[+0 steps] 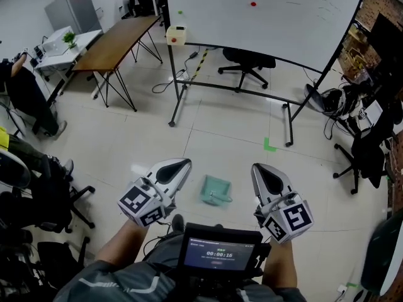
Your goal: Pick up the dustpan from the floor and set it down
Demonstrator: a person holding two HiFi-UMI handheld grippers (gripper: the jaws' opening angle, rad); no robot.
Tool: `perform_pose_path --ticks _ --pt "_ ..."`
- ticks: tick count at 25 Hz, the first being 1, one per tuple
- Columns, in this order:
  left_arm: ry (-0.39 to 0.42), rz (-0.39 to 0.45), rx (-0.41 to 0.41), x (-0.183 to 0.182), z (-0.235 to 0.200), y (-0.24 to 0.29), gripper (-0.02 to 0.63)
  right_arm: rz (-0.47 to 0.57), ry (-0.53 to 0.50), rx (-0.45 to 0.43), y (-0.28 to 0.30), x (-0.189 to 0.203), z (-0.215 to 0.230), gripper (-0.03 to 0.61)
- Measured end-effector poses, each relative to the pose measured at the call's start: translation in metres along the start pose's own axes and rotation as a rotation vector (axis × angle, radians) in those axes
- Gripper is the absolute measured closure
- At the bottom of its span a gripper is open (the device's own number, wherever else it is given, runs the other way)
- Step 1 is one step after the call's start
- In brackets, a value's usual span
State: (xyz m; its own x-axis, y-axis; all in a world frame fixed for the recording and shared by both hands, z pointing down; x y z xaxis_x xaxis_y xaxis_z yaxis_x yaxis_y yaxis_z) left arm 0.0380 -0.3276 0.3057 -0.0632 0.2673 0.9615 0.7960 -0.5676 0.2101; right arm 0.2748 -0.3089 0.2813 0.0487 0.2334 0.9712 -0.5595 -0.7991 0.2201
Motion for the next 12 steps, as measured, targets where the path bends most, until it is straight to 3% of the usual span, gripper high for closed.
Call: perform_pose_path --ticks 7,12 --pt "-0.021 0.028 -0.129 0.023 0.031 -0.006 0.597 -0.026 -0.041 -0.098 -0.009 0.027 0.014 0.560" --pt "-0.008 0.034 -0.161 0.033 0.047 -0.069 0.597 -0.026 -0.063 -0.075 -0.019 0.034 -0.035 0.560"
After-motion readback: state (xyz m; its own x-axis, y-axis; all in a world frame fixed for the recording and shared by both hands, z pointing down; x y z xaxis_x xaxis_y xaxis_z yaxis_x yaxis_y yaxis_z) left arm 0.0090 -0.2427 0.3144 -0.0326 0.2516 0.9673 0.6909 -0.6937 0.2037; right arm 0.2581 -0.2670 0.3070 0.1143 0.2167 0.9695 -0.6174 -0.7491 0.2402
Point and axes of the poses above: the fingertips, and each gripper's own axes: y forward along the fingers, z to its right, x out of its underside, the point moved 6 cm from there along -y, backward along the fingers, and after that the axes turned 10 degrees about -z, right-handed, at the moved point
